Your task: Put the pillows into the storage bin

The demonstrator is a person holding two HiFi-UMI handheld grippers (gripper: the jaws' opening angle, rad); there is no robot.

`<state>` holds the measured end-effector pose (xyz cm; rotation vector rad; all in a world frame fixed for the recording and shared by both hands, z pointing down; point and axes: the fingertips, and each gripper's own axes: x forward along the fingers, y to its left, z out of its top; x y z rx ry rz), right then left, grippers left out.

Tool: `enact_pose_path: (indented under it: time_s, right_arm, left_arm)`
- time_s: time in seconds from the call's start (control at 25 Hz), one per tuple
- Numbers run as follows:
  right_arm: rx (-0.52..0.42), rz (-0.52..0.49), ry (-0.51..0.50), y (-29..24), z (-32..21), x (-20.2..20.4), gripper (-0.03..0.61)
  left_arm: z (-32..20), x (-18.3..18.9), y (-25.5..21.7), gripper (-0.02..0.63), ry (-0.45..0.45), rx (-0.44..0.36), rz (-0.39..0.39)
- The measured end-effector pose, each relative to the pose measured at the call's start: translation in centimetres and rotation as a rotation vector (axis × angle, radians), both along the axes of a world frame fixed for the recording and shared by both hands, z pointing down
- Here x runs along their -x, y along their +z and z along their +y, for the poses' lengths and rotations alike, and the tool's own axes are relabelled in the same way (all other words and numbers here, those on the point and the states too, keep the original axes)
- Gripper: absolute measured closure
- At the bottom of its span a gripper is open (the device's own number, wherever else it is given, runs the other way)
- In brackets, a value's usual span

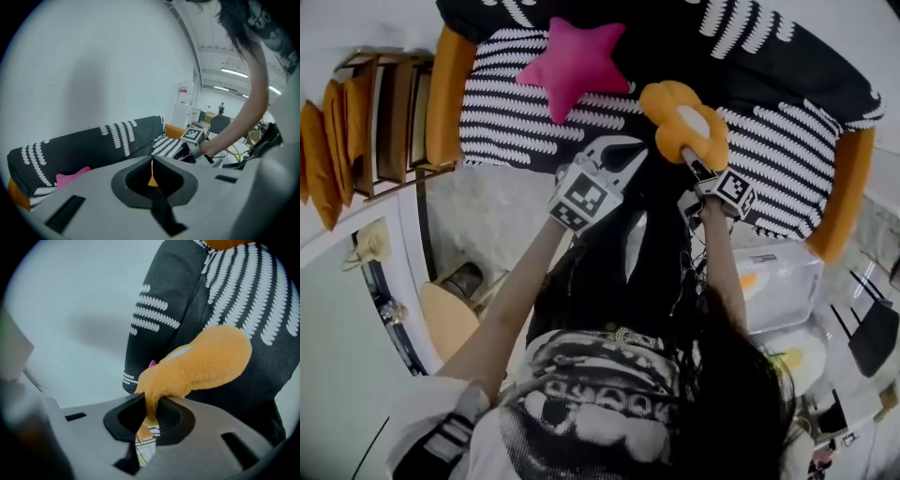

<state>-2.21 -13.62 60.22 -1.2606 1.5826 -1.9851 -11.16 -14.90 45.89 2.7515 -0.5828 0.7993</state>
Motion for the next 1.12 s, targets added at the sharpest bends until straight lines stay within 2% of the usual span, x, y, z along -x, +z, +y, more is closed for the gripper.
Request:
enact_pose_path:
  time_s: [0.24, 0.44, 0.6, 0.72, 0.88, 1.0, 1.12]
  right_arm:
    - [-0.05, 0.005, 0.135, -4.3, 4.7, 1.0, 0.534]
    - [-0.053, 0.021, 0.174, -6.3, 8.5, 1.2, 0.535]
    - [-0.05, 0.063, 0.283, -8.1, 12.1, -2.1, 0.535]
    - [-0.09, 0.066, 0.35, -9.3, 14.9, -5.1, 0.535]
    - [-0.086, 0.066, 0.433, -9.7, 19.9, -9.5, 0.535]
    - [-0.107, 0.055, 0.487, -9.5, 23.6, -12.6, 0.535]
    - [-0.087, 0.039, 0.535, -8.9, 27.8, -15.3, 0.535]
  left_arm:
    - [3.3, 1.2, -2.0, 0.607, 0.111, -0.007, 0.04]
    - [5.7, 1.2, -2.7, 0.607, 0.183, -0.003, 0.035]
    - [8.4, -2.3, -4.0, 0.607, 0.308, -0.009, 0.064]
    - [11.6, -5.6, -4.8, 0.607, 0.402, -0.025, 0.064]
    - [16.4, -10.6, -6.0, 0.607, 0.503, -0.046, 0.075]
    - [20.0, -14.3, -6.2, 0.607, 0.542, -0.048, 0.07]
    - [23.8, -17.7, -6.0, 0.607, 0.545, -0.027, 0.072]
